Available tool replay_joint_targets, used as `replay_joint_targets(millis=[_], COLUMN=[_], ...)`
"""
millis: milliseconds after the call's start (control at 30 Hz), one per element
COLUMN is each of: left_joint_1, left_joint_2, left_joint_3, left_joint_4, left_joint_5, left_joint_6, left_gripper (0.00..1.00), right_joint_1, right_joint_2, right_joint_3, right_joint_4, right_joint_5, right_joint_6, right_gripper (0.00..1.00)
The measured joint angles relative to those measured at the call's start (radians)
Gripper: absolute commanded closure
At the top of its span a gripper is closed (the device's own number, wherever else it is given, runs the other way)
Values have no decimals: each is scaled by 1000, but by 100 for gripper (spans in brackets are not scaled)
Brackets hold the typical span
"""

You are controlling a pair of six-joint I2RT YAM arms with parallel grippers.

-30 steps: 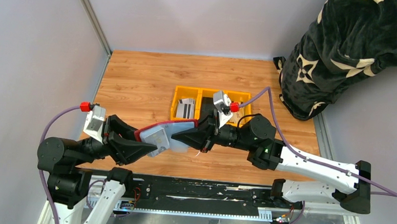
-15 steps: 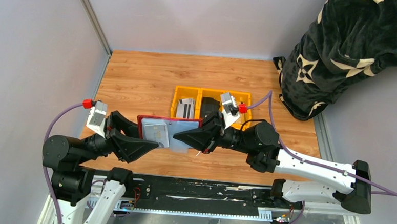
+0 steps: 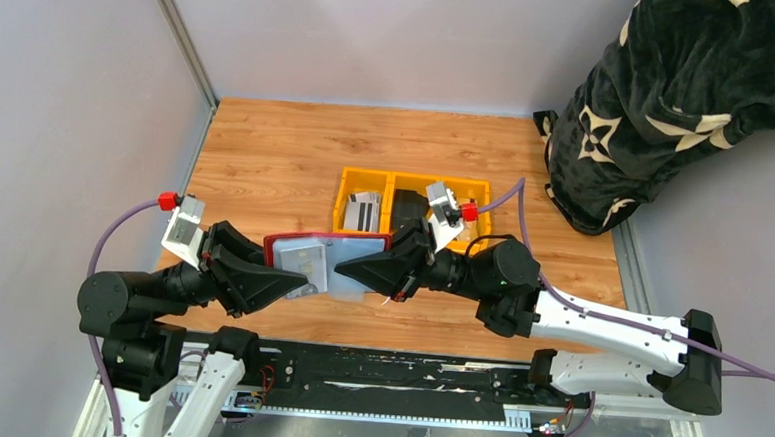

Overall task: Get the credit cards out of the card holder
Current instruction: Remove the credit card from the card holder.

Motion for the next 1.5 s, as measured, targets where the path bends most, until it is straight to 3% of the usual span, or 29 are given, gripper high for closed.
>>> replay_joint_targets(millis=[100, 233, 367, 433, 700, 900, 1133, 1500], left_joint_1=[0, 0, 0, 0, 0, 0, 0, 0], left_joint_2=[4, 15, 24, 37, 113, 147, 140, 111], left_joint_3=[-10, -11, -8, 6, 101, 105, 106, 106], left_joint_4=[16, 21, -9, -74, -377, -502, -502, -346], left_joint_5=[3, 3, 0, -11, -134, -226, -186, -33], left_joint_6=[-21, -16, 18, 80, 357, 451, 441, 294], left_gripper=[82, 94, 99, 100, 100, 100, 100, 100], right_joint_1=[1, 2, 3, 2, 2, 2, 2, 2], right_joint_2=[7, 1, -30, -72, -237, -145, 67, 39], right_joint_3=[0, 0, -2, -2, 108, 188, 211, 204], right_joint_4=[0, -5, -61, -133, -413, -422, -467, -475], right_joint_5=[0, 8, 35, 76, 270, 188, 64, 51], right_joint_6=[4, 6, -2, -24, -127, -88, -16, 6], right_gripper=[88, 66, 37, 32, 37, 37, 37, 42])
